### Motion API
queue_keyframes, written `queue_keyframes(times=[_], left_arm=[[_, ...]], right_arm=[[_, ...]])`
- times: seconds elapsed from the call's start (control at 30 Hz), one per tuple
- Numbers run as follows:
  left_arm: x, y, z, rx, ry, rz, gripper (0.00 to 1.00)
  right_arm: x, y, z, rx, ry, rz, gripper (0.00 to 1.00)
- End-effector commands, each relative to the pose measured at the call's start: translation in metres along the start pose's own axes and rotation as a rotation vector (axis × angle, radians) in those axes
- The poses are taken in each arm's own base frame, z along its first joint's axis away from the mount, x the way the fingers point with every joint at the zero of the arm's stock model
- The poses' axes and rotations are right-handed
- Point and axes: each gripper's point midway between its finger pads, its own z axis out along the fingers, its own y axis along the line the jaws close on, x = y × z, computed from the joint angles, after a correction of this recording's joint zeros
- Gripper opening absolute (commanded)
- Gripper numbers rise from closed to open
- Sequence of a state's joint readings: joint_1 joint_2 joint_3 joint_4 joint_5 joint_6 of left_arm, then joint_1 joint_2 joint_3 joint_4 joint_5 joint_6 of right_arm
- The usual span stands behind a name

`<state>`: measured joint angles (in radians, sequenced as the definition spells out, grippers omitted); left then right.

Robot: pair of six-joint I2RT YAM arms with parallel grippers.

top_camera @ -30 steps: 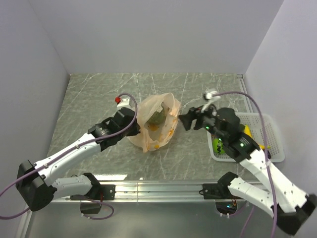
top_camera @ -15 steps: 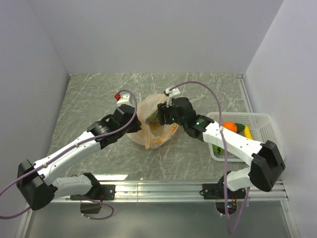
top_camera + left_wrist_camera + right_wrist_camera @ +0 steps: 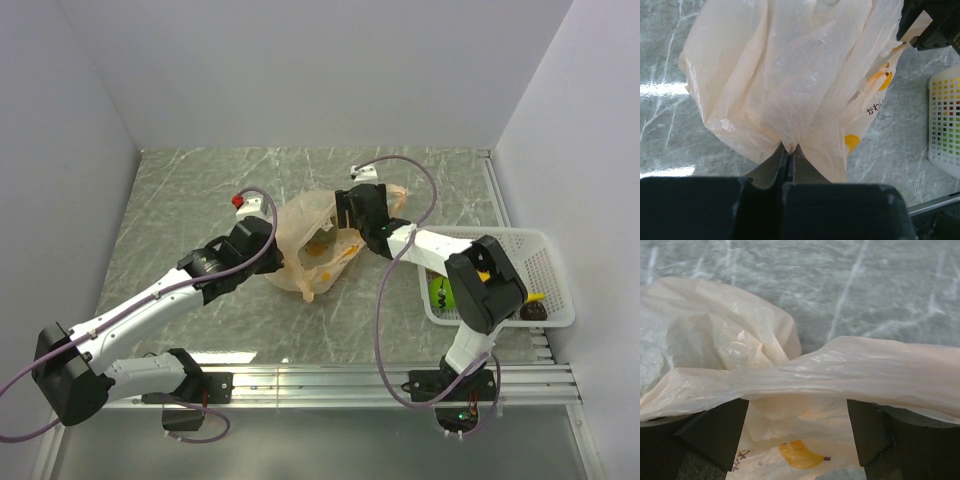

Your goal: Untie the knot of the plastic bag and take out the fruit

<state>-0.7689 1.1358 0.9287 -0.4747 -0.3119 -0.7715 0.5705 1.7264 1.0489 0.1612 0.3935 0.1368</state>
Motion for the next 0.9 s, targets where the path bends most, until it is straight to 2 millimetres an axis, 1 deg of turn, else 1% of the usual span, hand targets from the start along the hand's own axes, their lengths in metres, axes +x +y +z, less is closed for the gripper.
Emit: queue_keyframes(times=[0.0,0.13,0.2,0.3,0.33,0.4,0.47,0.5,0.53,0.6,0.63,0.67,0.73,0.77,0.8,0.83,0.87], left_arm=[[-0.003,0.000,-0.001,0.014,-0.019,-0.004,0.01],[0.000,0.002,0.002,0.004,-0.014,0.003,0.01],[0.001,0.002,0.004,0.002,-0.011,0.008,0.01],[0.003,0.003,0.007,-0.003,-0.007,0.007,0.01],[0.004,0.004,0.007,-0.006,-0.004,0.007,0.01],[0.005,0.004,0.008,-0.006,-0.001,0.008,0.00],[0.005,0.005,0.007,-0.006,-0.004,0.007,0.01],[0.005,0.006,0.007,-0.012,-0.006,0.007,0.01],[0.003,0.007,0.005,-0.015,-0.012,0.007,0.01],[0.003,0.010,0.004,-0.025,-0.017,0.010,0.01],[0.002,0.012,0.003,-0.031,-0.026,0.007,0.00],[0.002,0.013,0.003,-0.033,-0.028,0.007,0.00],[0.000,0.017,0.000,-0.046,-0.046,0.004,0.00],[0.000,0.020,0.000,-0.053,-0.055,-0.002,0.01],[0.004,0.026,0.002,-0.067,-0.058,-0.005,0.01],[0.002,0.029,0.000,-0.072,-0.079,-0.013,0.01],[0.004,0.032,0.001,-0.079,-0.082,-0.028,0.01]], right_arm=[[-0.045,0.023,0.008,-0.132,-0.141,-0.016,0.83],[-0.039,0.041,0.012,-0.262,-0.151,-0.095,0.83],[-0.031,0.049,0.013,-0.313,-0.136,-0.139,0.83],[-0.025,0.053,0.017,-0.353,-0.113,-0.158,0.84],[-0.023,0.051,0.019,-0.338,-0.093,-0.153,0.84],[-0.028,0.052,0.025,-0.332,-0.096,-0.154,0.83],[-0.030,0.053,0.031,-0.328,-0.092,-0.148,0.78],[-0.030,0.051,0.034,-0.319,-0.087,-0.141,0.73],[-0.032,0.050,0.035,-0.309,-0.090,-0.127,0.58],[-0.035,0.046,0.034,-0.291,-0.108,-0.118,0.39],[-0.039,0.044,0.033,-0.287,-0.127,-0.120,0.13],[-0.045,0.044,0.026,-0.290,-0.145,-0.125,0.00],[-0.051,0.044,0.015,-0.295,-0.164,-0.158,0.00],[-0.067,0.043,-0.002,-0.297,-0.206,-0.169,0.00],[-0.077,0.043,-0.013,-0.292,-0.233,-0.180,0.00],[-0.083,0.041,-0.024,-0.286,-0.243,-0.214,0.00],[-0.107,0.047,-0.055,-0.307,-0.309,-0.218,0.00]])
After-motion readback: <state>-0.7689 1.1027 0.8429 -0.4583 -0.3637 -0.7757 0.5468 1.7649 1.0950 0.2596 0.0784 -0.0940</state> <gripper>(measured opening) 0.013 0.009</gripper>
